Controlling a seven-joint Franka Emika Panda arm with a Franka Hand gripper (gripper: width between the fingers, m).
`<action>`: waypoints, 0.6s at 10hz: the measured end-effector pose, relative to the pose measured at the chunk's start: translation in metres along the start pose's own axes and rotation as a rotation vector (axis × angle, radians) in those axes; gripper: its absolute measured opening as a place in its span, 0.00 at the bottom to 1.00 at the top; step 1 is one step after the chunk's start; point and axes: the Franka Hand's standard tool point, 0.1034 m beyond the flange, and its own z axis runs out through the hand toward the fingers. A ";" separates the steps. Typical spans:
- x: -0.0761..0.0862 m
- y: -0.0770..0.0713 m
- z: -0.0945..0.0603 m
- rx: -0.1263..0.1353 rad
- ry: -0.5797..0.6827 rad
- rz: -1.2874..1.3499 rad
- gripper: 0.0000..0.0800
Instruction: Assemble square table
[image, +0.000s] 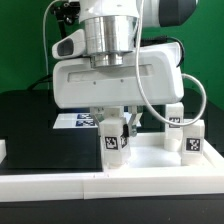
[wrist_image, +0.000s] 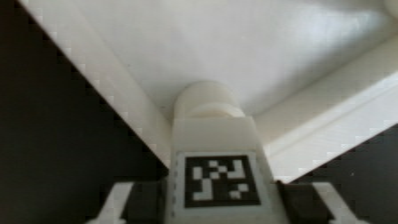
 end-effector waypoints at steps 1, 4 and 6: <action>-0.001 -0.002 0.000 0.001 -0.002 0.103 0.36; -0.001 -0.002 0.000 0.004 -0.004 0.276 0.36; -0.001 -0.002 0.000 0.004 -0.004 0.251 0.37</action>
Offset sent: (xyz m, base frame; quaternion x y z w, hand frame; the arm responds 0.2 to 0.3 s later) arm -0.0019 -0.0002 0.0003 -0.0076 -0.0034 0.1732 0.9849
